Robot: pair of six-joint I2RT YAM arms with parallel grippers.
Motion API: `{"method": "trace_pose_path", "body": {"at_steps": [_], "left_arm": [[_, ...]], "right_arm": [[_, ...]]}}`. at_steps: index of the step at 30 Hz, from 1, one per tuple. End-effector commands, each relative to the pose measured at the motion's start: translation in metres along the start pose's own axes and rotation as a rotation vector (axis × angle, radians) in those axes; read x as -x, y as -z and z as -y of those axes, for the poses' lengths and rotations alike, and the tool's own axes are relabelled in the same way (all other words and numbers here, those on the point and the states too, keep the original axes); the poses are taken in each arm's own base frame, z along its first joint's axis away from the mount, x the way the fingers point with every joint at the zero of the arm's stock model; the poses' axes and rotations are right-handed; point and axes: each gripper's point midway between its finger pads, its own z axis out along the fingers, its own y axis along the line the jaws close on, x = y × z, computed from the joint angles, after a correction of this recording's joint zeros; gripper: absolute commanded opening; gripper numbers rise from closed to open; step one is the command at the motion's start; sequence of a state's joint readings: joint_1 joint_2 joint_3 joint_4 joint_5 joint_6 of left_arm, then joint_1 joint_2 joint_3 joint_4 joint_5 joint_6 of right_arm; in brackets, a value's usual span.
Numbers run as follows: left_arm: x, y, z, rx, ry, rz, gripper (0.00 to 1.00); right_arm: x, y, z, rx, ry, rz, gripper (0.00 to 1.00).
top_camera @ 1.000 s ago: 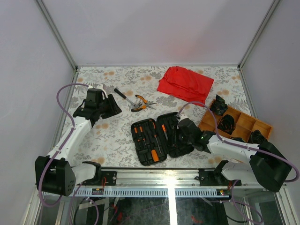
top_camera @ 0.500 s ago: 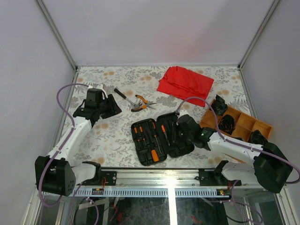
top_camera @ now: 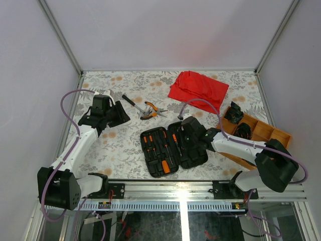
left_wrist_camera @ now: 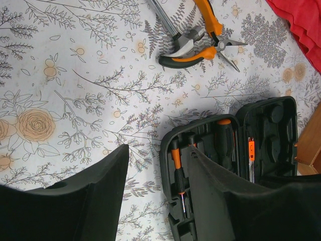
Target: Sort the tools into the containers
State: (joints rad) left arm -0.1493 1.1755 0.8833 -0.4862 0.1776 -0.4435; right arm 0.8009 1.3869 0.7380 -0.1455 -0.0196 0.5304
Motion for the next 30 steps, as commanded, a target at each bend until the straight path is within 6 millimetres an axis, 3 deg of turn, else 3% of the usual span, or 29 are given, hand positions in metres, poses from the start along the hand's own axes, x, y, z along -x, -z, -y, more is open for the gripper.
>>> {"method": "trace_pose_path", "body": {"at_steps": [1, 30], "left_arm": [[0.002, -0.004, -0.001, -0.013, -0.012, 0.012, 0.48], [0.002, -0.004, -0.001, -0.013, -0.011, 0.015, 0.47]], "right_arm": [[0.013, 0.001, -0.005, 0.017, 0.027, 0.010, 0.17], [-0.004, -0.021, 0.007, 0.038, 0.016, -0.037, 0.11]]}}
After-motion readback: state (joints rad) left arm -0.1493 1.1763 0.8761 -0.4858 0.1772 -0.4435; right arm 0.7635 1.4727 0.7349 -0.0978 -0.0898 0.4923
